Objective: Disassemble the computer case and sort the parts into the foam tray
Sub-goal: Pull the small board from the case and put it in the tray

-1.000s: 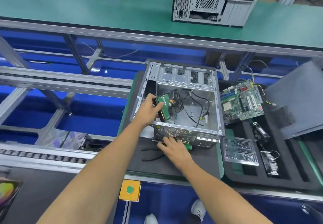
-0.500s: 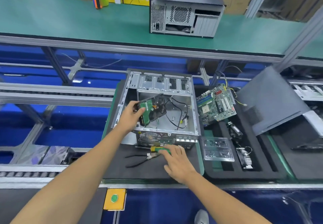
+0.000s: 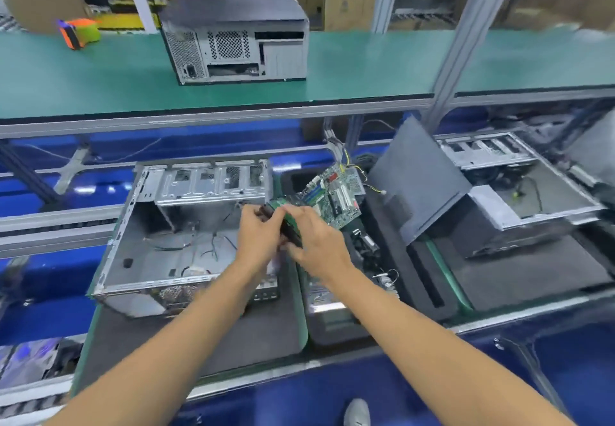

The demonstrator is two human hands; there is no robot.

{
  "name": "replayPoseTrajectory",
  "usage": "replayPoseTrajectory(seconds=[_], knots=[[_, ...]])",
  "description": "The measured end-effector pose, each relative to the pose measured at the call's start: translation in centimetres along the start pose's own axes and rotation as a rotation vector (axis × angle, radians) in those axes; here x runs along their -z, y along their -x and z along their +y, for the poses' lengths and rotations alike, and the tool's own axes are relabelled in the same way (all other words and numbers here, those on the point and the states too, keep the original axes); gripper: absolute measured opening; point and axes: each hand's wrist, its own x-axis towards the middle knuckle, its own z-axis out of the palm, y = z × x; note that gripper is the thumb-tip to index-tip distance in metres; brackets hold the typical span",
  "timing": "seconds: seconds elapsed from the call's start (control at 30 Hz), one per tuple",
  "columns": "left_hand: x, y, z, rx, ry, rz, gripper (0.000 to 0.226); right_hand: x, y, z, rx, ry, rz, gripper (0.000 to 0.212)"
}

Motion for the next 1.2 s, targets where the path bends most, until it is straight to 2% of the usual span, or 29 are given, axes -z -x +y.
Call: replayPoseTrajectory(seconds=[0.13,0.27,0.43,0.57,0.77,1.0,1.1,1.2], knots=[[-6.7,-0.2,-1.5,0.055,-0.015,-0.129,0.046,2.8,2.0,5.8,-0.211,-0.088,-0.02,0.05],[-11.7,0.0,-3.6,-0.001,-0.141,-0.341,0.029,5.2,3.4,12.1,-0.435,-0.257,0.004,0.026],[-16.2,0.2,-6.4,-0.141,-0.416,-0.423,0.051,6.6,6.6,18.1,-0.562,-0.396,0.108,0.027],[-18.4,0.9,-6.4,-0.219,-0.394,-0.472,0.05,7.1,7.8,21.2,-0.52,-0.418,0.091,0.026],[-19.7,0.7,-6.2,-0.316,-0.412,-0.393,0.04,7.9,7.5,22.8,-0.412,-0.356,0.049,0.035],[-20.7,0.3,-6.5,-0.34,-0.432,-0.294,0.037,8.9,6.6,23.1,-0.442,-0.215,0.032,0.051],[-20.6,-0.3,-6.8,-0.338,-0.412,-0.285,0.039,9.1,5.8,23.7,-0.484,-0.171,0.01,0.037],[-20.4,-0.8,-7.2,-0.269,-0.247,-0.291,0.051,8.6,5.0,24.0,-0.621,-0.392,0.098,0.017]])
